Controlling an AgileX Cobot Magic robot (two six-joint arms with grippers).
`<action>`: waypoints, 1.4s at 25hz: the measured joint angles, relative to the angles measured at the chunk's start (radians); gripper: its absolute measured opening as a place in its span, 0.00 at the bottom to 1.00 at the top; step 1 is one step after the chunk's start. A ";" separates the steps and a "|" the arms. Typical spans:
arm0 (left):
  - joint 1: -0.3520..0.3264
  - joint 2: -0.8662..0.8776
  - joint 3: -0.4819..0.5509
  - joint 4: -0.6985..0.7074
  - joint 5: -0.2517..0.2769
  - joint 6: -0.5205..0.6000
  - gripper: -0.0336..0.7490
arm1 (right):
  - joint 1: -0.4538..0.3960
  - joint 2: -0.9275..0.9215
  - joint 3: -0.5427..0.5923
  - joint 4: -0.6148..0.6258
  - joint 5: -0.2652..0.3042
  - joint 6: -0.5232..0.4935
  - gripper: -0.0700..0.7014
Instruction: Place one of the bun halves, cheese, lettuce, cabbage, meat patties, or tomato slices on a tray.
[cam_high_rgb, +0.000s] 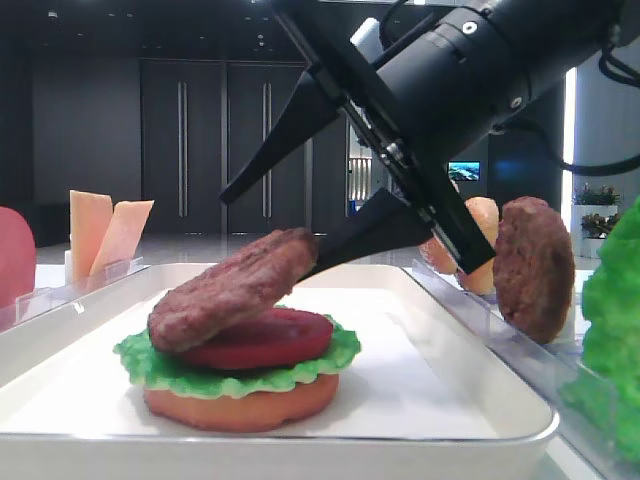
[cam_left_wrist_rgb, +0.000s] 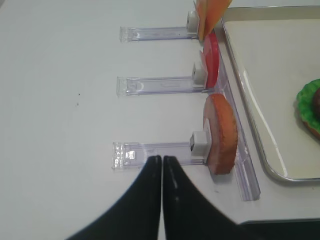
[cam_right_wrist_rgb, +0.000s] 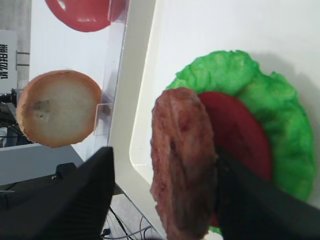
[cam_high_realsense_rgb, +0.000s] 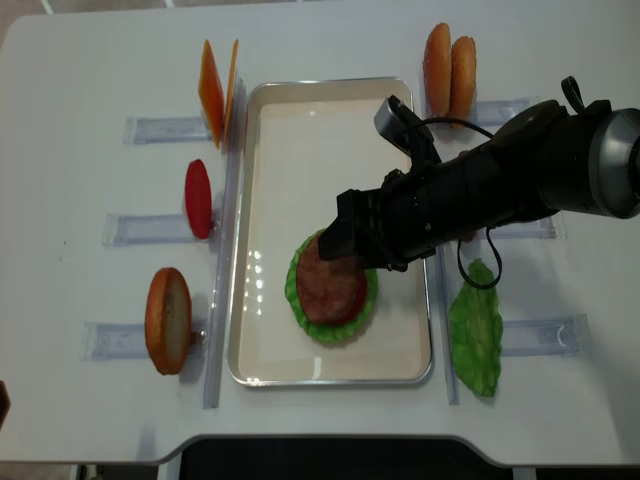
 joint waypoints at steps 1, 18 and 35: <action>0.000 0.000 0.000 0.000 0.000 0.000 0.04 | 0.000 0.000 0.000 -0.013 -0.006 0.011 0.61; 0.000 0.000 0.000 0.001 0.000 0.000 0.04 | 0.000 -0.041 -0.132 -0.471 -0.016 0.420 0.62; 0.000 0.000 0.000 0.001 0.000 0.000 0.04 | 0.000 -0.046 -0.540 -1.204 0.397 0.995 0.62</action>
